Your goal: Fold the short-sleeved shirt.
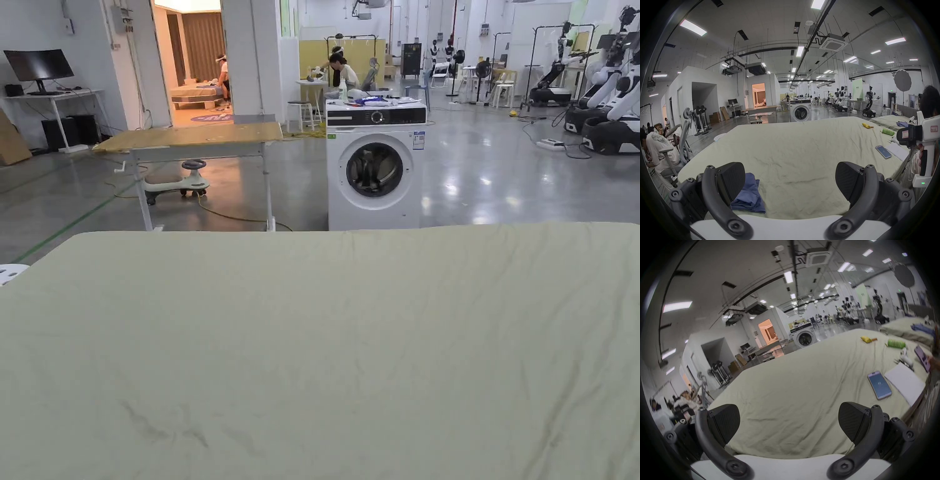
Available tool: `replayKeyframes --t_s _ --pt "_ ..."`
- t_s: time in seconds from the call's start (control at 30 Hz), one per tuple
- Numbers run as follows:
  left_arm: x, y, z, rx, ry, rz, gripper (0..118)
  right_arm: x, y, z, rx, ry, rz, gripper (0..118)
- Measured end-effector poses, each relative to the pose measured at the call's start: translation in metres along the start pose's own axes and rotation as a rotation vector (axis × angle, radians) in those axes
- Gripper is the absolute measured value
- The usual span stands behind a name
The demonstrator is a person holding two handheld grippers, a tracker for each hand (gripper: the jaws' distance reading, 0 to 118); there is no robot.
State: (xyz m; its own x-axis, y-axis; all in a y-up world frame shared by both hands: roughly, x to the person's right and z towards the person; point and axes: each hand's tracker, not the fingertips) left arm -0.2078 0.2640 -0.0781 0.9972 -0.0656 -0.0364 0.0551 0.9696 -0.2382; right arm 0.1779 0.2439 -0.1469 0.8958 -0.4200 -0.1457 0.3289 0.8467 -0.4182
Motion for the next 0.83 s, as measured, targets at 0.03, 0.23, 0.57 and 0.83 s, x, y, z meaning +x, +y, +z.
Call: replayKeyframes --t_s 0.03,0.23,0.57,0.83 --pt "0.000 0.000 0.000 -0.001 -0.002 -0.002 112 -0.003 0.001 0.002 0.015 -0.029 -0.015 118" --pt "0.001 -0.003 -0.001 -0.017 -0.026 0.024 112 -0.011 0.011 0.010 0.002 -0.030 -0.011 118" --pt "0.000 -0.003 -0.001 -0.020 -0.022 0.034 112 -0.008 0.020 0.009 0.012 -0.098 -0.157 118" --pt "0.002 -0.004 -0.004 -0.028 -0.040 0.057 112 -0.021 0.008 0.009 0.032 -0.206 0.046 118"
